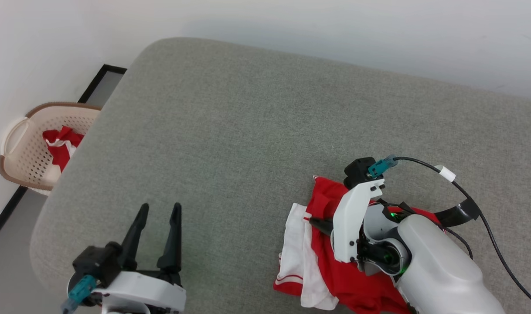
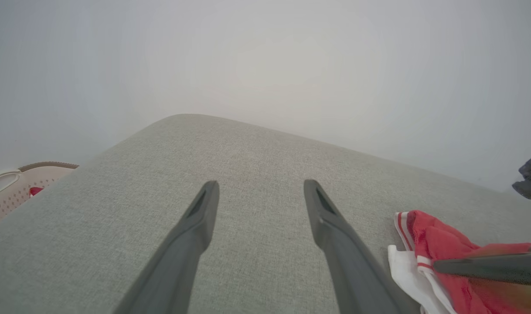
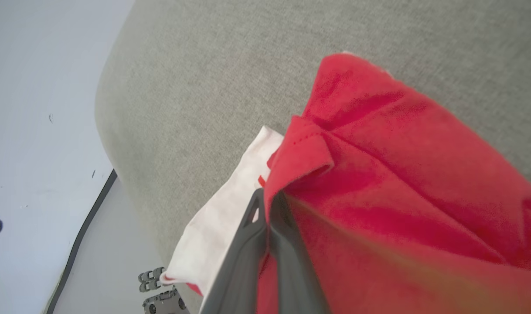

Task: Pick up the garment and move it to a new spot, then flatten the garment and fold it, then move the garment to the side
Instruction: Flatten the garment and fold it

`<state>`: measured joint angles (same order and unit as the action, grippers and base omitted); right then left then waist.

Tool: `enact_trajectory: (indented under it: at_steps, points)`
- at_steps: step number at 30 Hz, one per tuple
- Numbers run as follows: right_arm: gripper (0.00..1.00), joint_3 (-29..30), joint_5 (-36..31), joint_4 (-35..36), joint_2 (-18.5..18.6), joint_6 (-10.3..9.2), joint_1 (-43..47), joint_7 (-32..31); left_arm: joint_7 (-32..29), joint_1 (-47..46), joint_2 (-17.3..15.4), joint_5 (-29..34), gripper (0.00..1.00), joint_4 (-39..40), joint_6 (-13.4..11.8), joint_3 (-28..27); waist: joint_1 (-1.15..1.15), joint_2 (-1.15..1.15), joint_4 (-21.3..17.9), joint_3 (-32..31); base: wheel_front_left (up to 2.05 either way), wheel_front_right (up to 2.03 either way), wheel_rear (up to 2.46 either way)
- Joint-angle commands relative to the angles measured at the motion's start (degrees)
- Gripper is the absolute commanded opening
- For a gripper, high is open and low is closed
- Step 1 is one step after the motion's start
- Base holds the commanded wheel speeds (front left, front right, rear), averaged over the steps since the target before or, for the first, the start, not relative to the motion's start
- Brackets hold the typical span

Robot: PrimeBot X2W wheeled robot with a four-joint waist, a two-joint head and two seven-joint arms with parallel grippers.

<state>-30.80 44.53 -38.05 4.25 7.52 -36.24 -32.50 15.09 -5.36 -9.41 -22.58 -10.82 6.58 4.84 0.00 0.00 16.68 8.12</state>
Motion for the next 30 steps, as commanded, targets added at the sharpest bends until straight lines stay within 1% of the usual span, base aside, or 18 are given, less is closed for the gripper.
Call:
enact_trajectory:
  at_steps: [1, 2, 3, 4, 5, 6, 7, 8, 12, 14, 18, 21, 24, 27, 30]
  points:
    - [0.00, -0.4, 0.3, -1.9, -0.5, -0.08, -1.2, 1.5, 0.1, -0.7, 0.2, 0.8, 1.00, -0.3, 0.4, 0.1, 0.00, 0.00, 0.0, -0.1, 0.00, 0.00, 0.00]
    - [0.00, -0.8, 0.0, -3.2, -0.6, -0.08, -1.8, 2.3, 0.1, -0.8, 0.4, 0.7, 1.00, -0.4, 0.5, 0.2, 0.00, 0.00, 0.1, -0.2, 0.00, 0.00, 0.00]
    - [0.33, -1.4, -0.1, -4.2, -0.8, -0.08, -2.4, 3.1, 0.1, -0.9, 0.4, 0.8, 1.00, -0.6, 0.5, 0.2, 0.00, 0.00, 0.1, -0.3, 0.00, 0.00, 0.00]
    - [0.72, -1.9, 0.2, -5.3, -0.9, -0.08, -3.0, 3.5, 0.1, -1.0, 0.4, 0.9, 1.00, -0.8, 0.6, 0.2, 0.00, 0.00, 0.0, -0.5, 0.00, 0.00, 0.00]
    - [1.00, -2.4, 0.6, -6.2, -1.0, -0.08, -3.5, 3.8, 0.1, -1.0, 0.4, 0.9, 1.00, -0.9, 0.6, 0.2, 0.00, 0.00, -0.1, -0.6, 0.00, 0.00, 0.00]
    - [1.00, -2.4, 0.6, -6.2, -1.0, -0.08, -3.5, 3.8, 0.1, -1.0, 0.4, 0.9, 1.00, -0.9, 0.6, 0.2, 0.00, 0.00, -0.1, -0.6, 0.00, 0.00, 0.00]
    - [1.00, -3.9, 1.7, -7.3, -1.2, -0.08, -4.2, 3.2, 0.1, -0.7, 0.2, 0.9, 1.00, -1.1, 0.6, 0.0, 0.00, 0.00, -0.3, -1.1, 0.00, 0.00, 0.00]
    - [1.00, -3.9, 1.7, -7.3, -1.2, -0.08, -4.2, 3.2, 0.1, -0.7, 0.2, 0.9, 1.00, -1.1, 0.6, 0.0, 0.00, 0.00, -0.3, -1.1, 0.00, 0.00, 0.00]
    - [1.00, -7.0, 3.1, -6.7, -1.2, -0.08, -5.6, 2.2, 0.1, 0.7, -0.6, 0.9, 1.00, -1.0, 0.8, -0.9, 0.00, 0.00, -1.4, -2.3, 0.00, 0.00, 0.00]
    - [1.00, -8.8, 3.8, -5.7, -1.1, -0.08, -6.0, 1.6, 0.1, 1.2, -1.0, 0.9, 1.00, -0.9, 0.8, -1.3, 0.00, 0.00, -2.1, -3.0, 0.00, 0.00, 0.00]
    - [1.00, -11.0, 5.4, -2.4, 0.4, -0.08, -6.8, 1.9, 0.1, 2.3, -1.7, 0.7, 1.00, -0.7, 0.9, -1.6, 0.00, 0.00, -3.6, -4.3, 0.00, 0.00, 0.00]
    - [1.00, -12.3, 6.3, 1.0, 2.5, -0.08, -6.9, 3.2, 0.1, 3.0, -2.4, 1.0, 1.00, -0.5, 0.9, -1.7, 0.00, 0.00, -4.8, -5.2, 0.00, 0.00, 0.00]
    - [1.00, -13.4, 7.1, 5.0, 5.3, -0.08, -6.2, 5.3, 0.1, 3.6, -2.8, 1.1, 1.00, -0.2, 1.0, -1.8, 0.00, 0.00, -6.5, -5.9, 0.00, 0.00, 0.00]
    - [1.00, -14.4, 7.4, 9.4, 9.0, -0.08, -5.2, 8.9, 0.1, 4.2, -3.1, 1.2, 1.00, 0.1, 0.9, -2.3, 0.00, 0.00, -8.3, -6.3, 0.00, 0.00, 0.00]
    - [1.00, -14.6, 7.1, 12.2, 13.0, -0.08, -3.7, 12.5, 0.0, 4.7, -3.4, 1.5, 1.00, 0.5, 0.7, -2.7, 0.00, 0.00, -10.3, -6.6, 0.00, 0.00, 0.00]
